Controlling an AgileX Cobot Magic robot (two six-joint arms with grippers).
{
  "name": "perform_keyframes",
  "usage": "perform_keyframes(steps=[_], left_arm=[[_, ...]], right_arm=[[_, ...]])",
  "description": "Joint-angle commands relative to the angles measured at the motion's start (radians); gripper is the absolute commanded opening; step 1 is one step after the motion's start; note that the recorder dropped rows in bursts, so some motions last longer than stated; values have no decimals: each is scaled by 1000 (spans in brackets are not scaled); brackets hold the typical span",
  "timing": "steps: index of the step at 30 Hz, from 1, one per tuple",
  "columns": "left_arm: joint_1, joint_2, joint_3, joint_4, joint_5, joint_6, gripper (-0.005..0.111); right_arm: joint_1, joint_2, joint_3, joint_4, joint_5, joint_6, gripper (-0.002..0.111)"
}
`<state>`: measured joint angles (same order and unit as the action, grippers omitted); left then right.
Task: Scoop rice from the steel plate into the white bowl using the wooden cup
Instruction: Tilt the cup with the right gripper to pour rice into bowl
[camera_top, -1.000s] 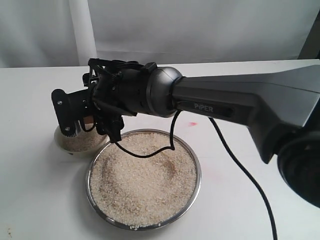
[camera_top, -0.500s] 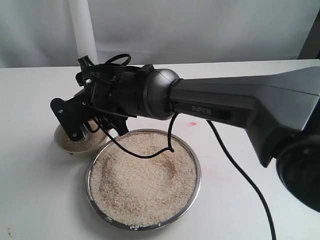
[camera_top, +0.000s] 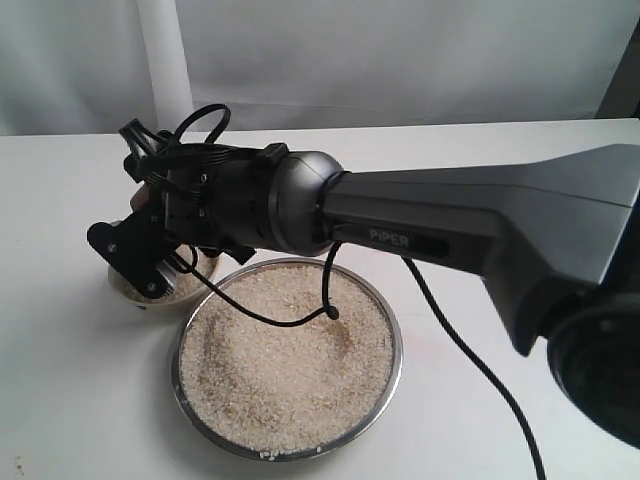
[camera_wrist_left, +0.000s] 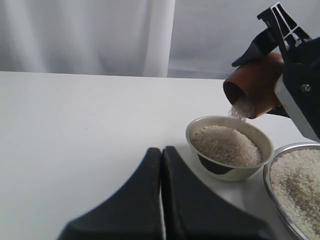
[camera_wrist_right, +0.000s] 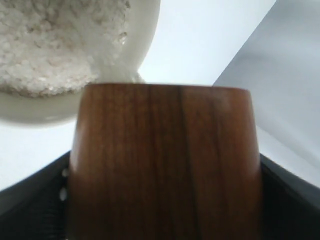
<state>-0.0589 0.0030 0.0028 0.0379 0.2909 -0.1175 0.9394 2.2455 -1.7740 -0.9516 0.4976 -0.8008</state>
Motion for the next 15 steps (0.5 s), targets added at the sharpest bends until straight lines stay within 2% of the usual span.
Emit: perform_keyframes(steps=[1,8,15], left_arm=[[-4,-3,-3,-5,-5,-3,0],[-4,-3,-3,-5,-5,-6,0],[-4,-3,-3,-5,-5,-6,0]], right_arm=[[8,-4,-8,-76,3,-7,0],[28,-4,-8,-207,20,-7,0],[28,-4,-8,-214,38,-4,0]])
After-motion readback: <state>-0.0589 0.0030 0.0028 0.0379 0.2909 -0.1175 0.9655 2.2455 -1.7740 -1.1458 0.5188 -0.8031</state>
